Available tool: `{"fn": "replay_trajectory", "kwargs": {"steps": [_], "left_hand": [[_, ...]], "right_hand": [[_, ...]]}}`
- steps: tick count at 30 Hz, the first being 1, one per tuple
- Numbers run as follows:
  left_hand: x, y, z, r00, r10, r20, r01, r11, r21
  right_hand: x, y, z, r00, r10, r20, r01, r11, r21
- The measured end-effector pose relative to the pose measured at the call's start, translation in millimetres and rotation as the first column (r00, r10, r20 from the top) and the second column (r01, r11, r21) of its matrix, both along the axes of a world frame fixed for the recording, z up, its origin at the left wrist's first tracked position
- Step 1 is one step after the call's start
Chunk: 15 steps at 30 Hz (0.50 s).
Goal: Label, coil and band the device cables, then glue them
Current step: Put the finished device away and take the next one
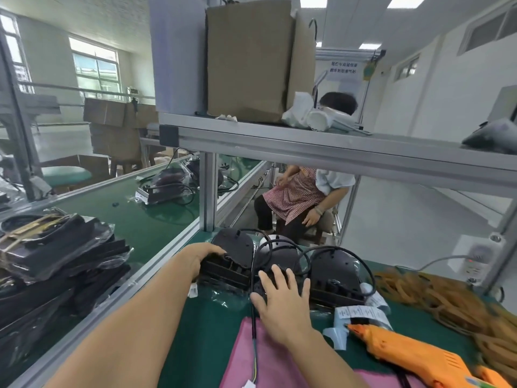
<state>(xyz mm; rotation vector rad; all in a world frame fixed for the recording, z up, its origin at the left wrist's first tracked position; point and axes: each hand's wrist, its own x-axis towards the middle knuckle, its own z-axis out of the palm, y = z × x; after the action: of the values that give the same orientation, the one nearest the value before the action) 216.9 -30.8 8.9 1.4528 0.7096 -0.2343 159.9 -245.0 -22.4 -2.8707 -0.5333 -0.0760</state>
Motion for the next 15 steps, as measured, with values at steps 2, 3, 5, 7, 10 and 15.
{"fn": "replay_trajectory", "kwargs": {"steps": [2,3,5,7,10,15], "left_hand": [[-4,-1,2,1.000,0.001,0.012,0.000,1.000,-0.018],[-6,-3,3,0.999,0.012,0.033,-0.012,1.000,-0.013],[-11,-4,7,0.990,0.096,0.105,-0.100,0.994,0.039],[-19,1,11,0.957,0.218,0.193,-0.234,0.970,0.064],[-38,21,20,0.886,0.362,0.290,-0.383,0.924,0.017],[-85,49,47,0.837,0.419,0.353,-0.355,0.906,-0.232]], "right_hand": [[-1,2,0,1.000,-0.014,-0.006,0.014,1.000,0.012],[-1,2,0,1.000,-0.021,-0.003,0.021,1.000,0.008],[-3,4,-1,1.000,-0.029,0.001,0.029,1.000,-0.005],[-5,5,-3,0.999,-0.038,0.009,0.038,0.999,-0.004],[-8,4,0,0.999,-0.049,0.013,0.049,0.999,0.008],[-14,8,15,0.997,-0.048,-0.054,0.055,0.989,0.137]]}}
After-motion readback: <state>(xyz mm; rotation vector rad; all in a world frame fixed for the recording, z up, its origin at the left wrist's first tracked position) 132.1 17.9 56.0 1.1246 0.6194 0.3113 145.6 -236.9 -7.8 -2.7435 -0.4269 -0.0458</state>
